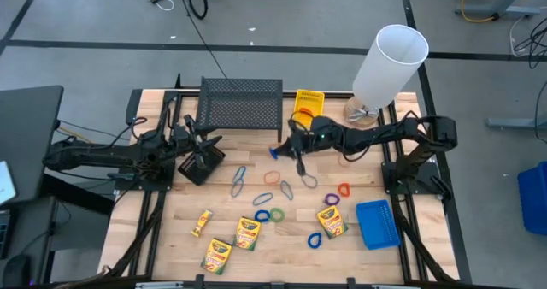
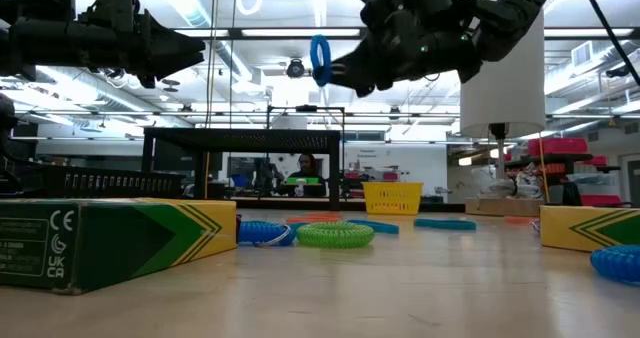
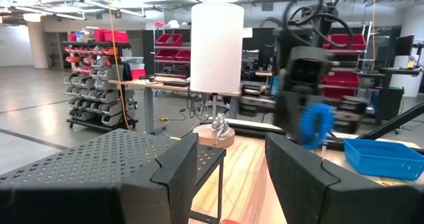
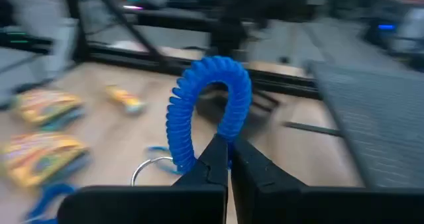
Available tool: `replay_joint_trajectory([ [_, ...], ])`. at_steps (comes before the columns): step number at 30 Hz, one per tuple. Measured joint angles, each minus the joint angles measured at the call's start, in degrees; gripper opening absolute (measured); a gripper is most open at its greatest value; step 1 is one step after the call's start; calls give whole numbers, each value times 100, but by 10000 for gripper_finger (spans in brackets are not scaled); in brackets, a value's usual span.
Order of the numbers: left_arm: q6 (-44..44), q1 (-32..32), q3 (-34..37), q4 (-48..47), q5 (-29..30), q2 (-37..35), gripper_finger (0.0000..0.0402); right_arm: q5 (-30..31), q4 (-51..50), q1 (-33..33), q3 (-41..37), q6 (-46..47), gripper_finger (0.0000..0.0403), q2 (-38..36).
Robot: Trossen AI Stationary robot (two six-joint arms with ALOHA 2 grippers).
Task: Pick & Place Office Desk Supplies
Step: Put the top blue spring keychain into the yellow bin
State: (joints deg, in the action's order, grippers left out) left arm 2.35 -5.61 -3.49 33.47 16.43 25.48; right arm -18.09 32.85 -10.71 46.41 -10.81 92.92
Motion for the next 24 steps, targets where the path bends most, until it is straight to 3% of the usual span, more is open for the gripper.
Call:
replay_joint_trajectory([
  [13,0,0,0,-39,1,0,181,2152,-1,-833,0,-21,1,0],
  [24,-2,0,0,-39,0,6,181,3619,-387,-1630,0,-5,1,0],
])
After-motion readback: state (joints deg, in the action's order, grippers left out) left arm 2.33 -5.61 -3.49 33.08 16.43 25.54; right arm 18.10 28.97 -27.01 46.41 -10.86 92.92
